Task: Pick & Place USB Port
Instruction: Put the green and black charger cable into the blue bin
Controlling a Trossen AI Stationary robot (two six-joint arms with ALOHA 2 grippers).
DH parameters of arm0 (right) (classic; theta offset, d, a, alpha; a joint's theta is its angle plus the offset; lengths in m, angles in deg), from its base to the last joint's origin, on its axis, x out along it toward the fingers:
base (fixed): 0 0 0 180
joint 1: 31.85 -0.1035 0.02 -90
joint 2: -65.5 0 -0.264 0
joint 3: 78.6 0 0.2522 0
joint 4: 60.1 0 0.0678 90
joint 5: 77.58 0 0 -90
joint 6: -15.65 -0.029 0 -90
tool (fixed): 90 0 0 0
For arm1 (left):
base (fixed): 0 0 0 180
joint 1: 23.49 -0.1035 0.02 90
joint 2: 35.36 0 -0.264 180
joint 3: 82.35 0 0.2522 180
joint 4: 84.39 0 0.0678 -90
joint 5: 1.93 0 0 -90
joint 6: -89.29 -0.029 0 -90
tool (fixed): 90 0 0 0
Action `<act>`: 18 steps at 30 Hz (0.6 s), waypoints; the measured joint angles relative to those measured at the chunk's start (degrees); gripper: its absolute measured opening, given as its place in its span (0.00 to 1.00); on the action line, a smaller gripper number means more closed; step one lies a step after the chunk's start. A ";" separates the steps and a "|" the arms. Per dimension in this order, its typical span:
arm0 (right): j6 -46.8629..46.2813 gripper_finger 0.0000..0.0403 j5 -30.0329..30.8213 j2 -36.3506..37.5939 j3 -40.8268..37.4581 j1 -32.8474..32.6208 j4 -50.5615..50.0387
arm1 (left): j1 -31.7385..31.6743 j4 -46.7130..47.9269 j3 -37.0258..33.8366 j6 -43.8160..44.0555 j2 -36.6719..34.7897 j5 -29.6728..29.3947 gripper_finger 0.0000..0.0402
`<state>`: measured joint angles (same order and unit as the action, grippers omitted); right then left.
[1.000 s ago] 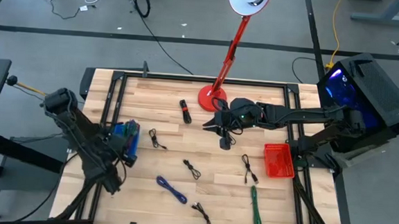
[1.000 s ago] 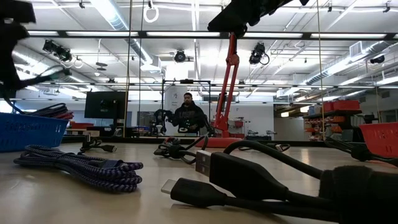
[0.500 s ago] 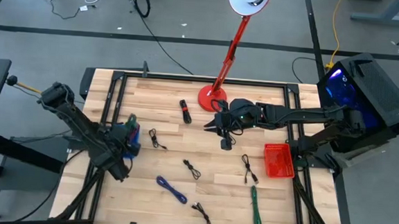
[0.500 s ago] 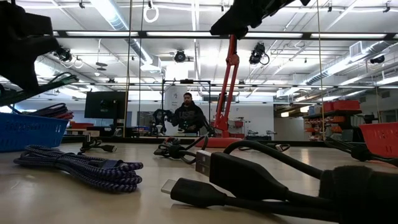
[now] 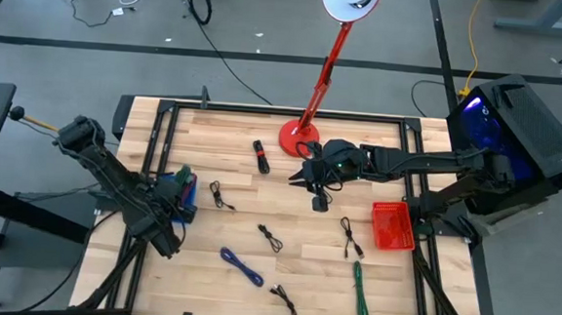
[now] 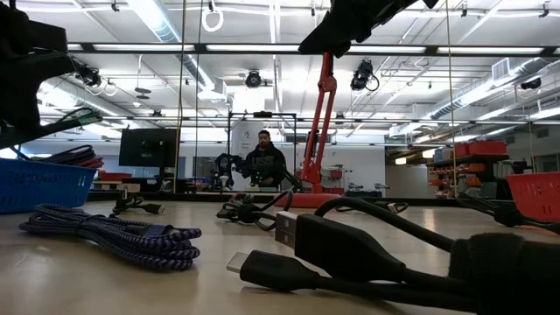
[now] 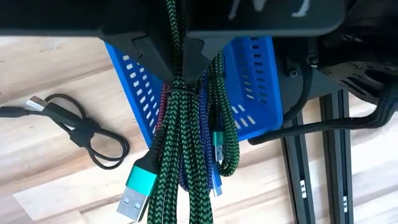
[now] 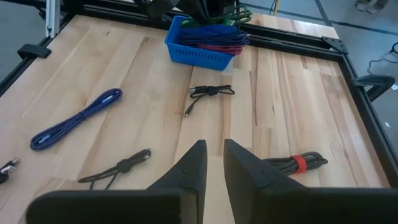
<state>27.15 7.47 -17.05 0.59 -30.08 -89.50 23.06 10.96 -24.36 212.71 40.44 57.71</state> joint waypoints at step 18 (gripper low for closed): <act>-0.08 0.14 0.00 0.00 -0.02 -0.02 -0.33 | -0.45 -3.35 -1.53 -0.79 0.43 2.37 0.11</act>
<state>27.07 7.47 -17.05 0.57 -30.09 -89.83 22.62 7.61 -25.89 211.92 40.86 60.08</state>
